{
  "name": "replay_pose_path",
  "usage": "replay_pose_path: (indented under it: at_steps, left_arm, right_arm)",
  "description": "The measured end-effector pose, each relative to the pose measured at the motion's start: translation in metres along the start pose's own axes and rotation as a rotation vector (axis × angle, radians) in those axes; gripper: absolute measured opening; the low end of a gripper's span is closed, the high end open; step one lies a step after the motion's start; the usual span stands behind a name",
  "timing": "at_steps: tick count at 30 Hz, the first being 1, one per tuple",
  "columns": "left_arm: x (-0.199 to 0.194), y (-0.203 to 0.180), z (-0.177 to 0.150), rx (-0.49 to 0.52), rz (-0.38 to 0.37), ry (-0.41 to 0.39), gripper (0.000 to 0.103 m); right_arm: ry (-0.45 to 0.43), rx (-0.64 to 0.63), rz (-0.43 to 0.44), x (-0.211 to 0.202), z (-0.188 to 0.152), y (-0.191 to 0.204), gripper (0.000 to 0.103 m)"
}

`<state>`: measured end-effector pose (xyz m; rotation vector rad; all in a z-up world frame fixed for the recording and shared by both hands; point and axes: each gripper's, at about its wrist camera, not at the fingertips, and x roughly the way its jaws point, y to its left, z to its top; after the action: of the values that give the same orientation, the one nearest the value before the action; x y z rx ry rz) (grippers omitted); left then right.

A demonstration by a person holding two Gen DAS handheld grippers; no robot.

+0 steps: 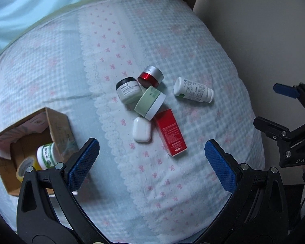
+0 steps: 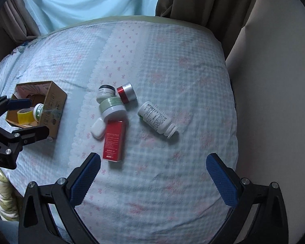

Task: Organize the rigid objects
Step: 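Move both tools back toward the remaining items on the bed, then grasp the pale green jar with the left tool while the right tool grasps the white pill bottle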

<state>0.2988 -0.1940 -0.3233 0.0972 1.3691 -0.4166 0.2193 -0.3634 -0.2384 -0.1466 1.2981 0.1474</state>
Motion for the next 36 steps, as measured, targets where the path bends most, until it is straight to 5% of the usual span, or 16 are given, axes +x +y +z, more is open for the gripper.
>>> replay_pose_path:
  at_steps: [8, 16, 24, 29, 32, 36]
  left_arm:
    - [0.104, 0.006, 0.043, 0.077, -0.012, 0.167, 0.097]
    - [0.157, 0.0, 0.057, 0.182, -0.029, 0.264, 0.083]
    - [0.179, 0.002, 0.071, 0.163, -0.077, 0.299, 0.073]
    - [0.199, 0.005, 0.084, 0.117, -0.092, 0.342, 0.055]
    - [0.203, 0.0, 0.084, 0.169, -0.035, 0.346, 0.048]
    - [0.203, -0.007, 0.081, 0.22, -0.004, 0.331, 0.046]
  right_arm:
    - [0.12, -0.181, -0.001, 0.106, 0.038, -0.015, 0.103]
    - [0.238, -0.347, 0.02, 0.187, 0.051, -0.009, 0.097]
    - [0.298, -0.382, 0.055, 0.22, 0.052, -0.003, 0.082]
    - [0.315, -0.389, 0.07, 0.231, 0.055, 0.0, 0.072]
    - [0.323, -0.394, 0.08, 0.238, 0.06, 0.007, 0.059]
    - [0.303, -0.428, 0.043, 0.238, 0.055, 0.02, 0.056]
